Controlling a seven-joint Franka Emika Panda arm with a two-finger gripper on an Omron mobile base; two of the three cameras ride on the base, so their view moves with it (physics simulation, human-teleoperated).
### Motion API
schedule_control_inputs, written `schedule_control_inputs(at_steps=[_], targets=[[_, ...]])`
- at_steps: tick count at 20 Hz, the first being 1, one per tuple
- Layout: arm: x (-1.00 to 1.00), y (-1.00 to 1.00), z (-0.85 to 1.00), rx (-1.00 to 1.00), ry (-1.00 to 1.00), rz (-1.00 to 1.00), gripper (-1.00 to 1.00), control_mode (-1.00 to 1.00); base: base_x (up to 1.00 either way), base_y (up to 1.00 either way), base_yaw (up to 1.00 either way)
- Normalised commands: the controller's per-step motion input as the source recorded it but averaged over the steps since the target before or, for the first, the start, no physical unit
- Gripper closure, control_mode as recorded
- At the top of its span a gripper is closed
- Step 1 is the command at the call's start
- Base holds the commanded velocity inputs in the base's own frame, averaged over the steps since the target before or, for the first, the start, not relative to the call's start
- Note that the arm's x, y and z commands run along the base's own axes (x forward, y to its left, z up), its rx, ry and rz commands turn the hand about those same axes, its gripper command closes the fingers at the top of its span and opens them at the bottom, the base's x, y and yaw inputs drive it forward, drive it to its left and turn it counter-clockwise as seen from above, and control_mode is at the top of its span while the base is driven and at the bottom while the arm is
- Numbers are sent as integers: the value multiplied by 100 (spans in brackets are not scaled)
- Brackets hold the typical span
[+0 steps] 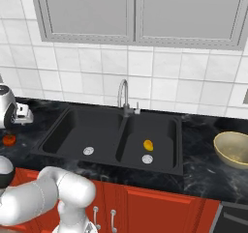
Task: Remove the mango and tomato from the sink. Then move the bowl and cup from the counter to the sink for washing.
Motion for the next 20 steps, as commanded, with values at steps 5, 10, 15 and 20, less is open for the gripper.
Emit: schedule_control_inputs(at_steps=[5, 10, 15, 20], targets=[[-16, -37, 19, 0, -2, -16, -100, -100, 0, 0, 0], [-15, -37, 20, 0, -2, -21, -100, -100, 0, 0, 0], [-12, -41, 14, 0, -1, -22, -100, -100, 0, 0, 0], [-12, -46, 11, 0, 0, -17, -100, -100, 0, 0, 0]])
